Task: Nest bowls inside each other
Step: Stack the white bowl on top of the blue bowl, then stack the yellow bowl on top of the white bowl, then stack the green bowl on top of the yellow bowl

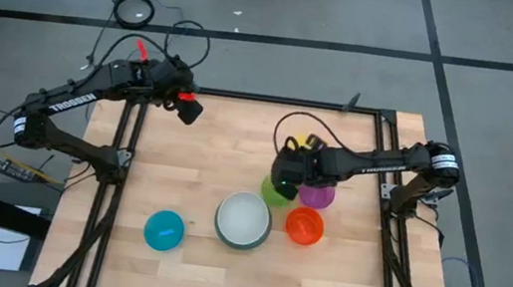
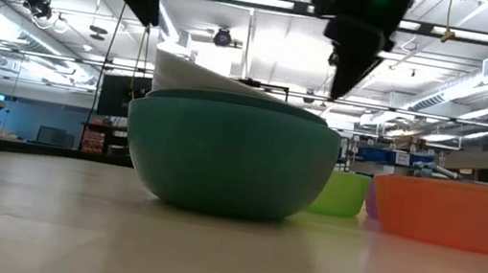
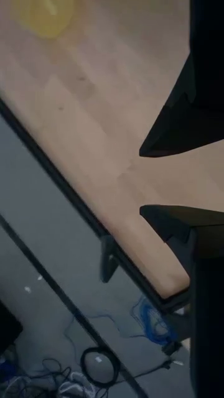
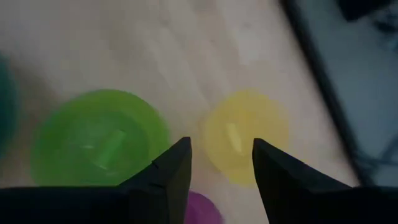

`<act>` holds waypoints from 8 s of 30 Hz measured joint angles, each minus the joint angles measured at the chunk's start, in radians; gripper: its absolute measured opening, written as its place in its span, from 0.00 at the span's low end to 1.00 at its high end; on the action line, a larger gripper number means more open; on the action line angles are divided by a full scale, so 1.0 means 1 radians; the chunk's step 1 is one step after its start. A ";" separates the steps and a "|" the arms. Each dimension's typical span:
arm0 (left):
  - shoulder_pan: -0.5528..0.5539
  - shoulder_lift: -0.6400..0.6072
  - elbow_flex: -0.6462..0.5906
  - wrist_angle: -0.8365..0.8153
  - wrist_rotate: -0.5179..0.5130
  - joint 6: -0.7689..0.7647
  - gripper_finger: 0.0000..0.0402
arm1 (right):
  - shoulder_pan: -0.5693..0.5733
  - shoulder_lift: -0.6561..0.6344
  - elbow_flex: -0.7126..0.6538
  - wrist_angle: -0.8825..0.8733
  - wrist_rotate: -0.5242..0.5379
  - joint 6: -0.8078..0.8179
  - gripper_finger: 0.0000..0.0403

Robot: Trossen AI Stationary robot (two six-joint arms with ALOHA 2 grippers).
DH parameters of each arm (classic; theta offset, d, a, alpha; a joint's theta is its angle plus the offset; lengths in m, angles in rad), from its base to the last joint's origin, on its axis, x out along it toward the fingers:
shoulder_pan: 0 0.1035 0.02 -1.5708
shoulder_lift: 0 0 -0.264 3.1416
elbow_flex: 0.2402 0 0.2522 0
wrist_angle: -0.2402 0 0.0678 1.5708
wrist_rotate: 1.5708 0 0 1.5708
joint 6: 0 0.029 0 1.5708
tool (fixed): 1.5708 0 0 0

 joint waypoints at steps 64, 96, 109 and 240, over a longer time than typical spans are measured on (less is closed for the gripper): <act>-0.454 0.000 0.000 -0.165 -0.059 -0.294 0.36 | -0.120 -0.390 -0.623 0.138 -0.342 0.359 0.38; -0.475 0.000 0.000 -0.119 -0.209 -0.287 0.36 | -0.374 -0.116 -0.613 0.794 -0.443 0.044 0.38; -0.475 0.000 0.000 -0.116 -0.250 -0.290 0.36 | -0.424 -0.094 -0.612 0.798 -0.465 -0.046 0.04; -0.475 0.000 0.000 -0.066 -0.255 -0.290 0.36 | 0.090 0.058 -0.019 0.512 -0.496 -0.145 0.24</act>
